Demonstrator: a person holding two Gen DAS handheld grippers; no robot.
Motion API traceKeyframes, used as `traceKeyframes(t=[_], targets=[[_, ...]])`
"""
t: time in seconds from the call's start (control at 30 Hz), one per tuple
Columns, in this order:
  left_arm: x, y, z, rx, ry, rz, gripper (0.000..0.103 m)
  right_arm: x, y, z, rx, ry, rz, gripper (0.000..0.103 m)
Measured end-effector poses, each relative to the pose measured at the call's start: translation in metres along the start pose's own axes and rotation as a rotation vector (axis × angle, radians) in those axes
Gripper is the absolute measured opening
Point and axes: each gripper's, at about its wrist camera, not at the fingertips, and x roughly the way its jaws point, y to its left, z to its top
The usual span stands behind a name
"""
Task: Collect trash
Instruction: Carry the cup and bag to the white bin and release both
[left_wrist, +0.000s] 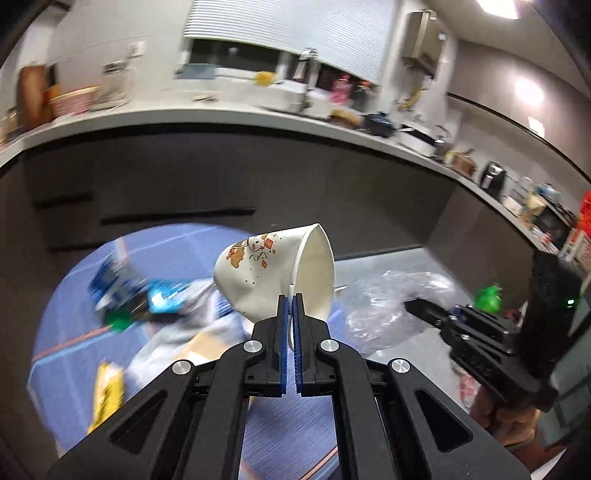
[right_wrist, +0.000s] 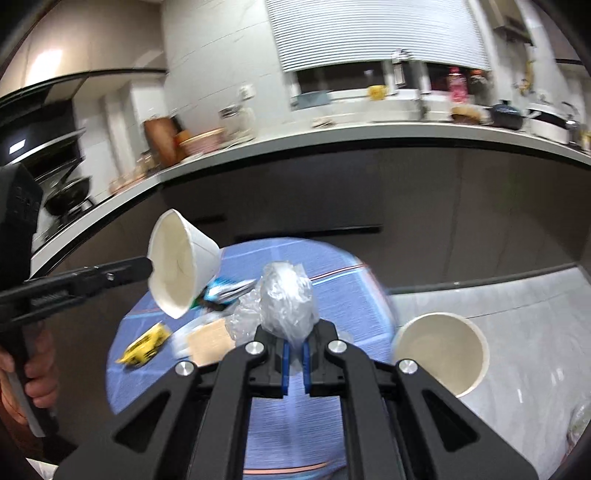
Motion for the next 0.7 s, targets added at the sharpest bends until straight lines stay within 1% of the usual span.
traceKeyframes(t=[0.13, 0.2, 0.37, 0.43, 0.5, 0.53, 0.63, 0.7], targets=[[0.03, -0.03, 0.015, 0.048, 0.012, -0.064, 0.002, -0.006, -0.041, 0.002, 0.04, -0.022, -0.084, 0.007], [0.051, -0.043, 0.02, 0.061, 0.035, -0.103, 0.002, -0.005, -0.063, -0.001, 0.06, -0.021, -0.12, 0.007], [0.119, -0.076, 0.028, 0.088, 0.12, -0.197, 0.002, 0.008, -0.117, -0.017, 0.128, 0.018, -0.201, 0.007], [0.152, -0.089, 0.028, 0.094, 0.166, -0.237, 0.002, 0.021, -0.141, -0.03, 0.161, 0.048, -0.231, 0.007], [0.179, -0.099, 0.026, 0.103, 0.204, -0.262, 0.002, 0.036, -0.161, -0.041, 0.193, 0.081, -0.249, 0.007], [0.199, -0.105, 0.024, 0.109, 0.235, -0.278, 0.002, 0.045, -0.169, -0.048, 0.209, 0.098, -0.253, 0.007], [0.248, -0.116, 0.014, 0.113, 0.31, -0.293, 0.002, 0.073, -0.194, -0.067, 0.254, 0.155, -0.261, 0.006], [0.278, -0.119, 0.008, 0.106, 0.36, -0.293, 0.002, 0.095, -0.211, -0.083, 0.287, 0.201, -0.252, 0.006]])
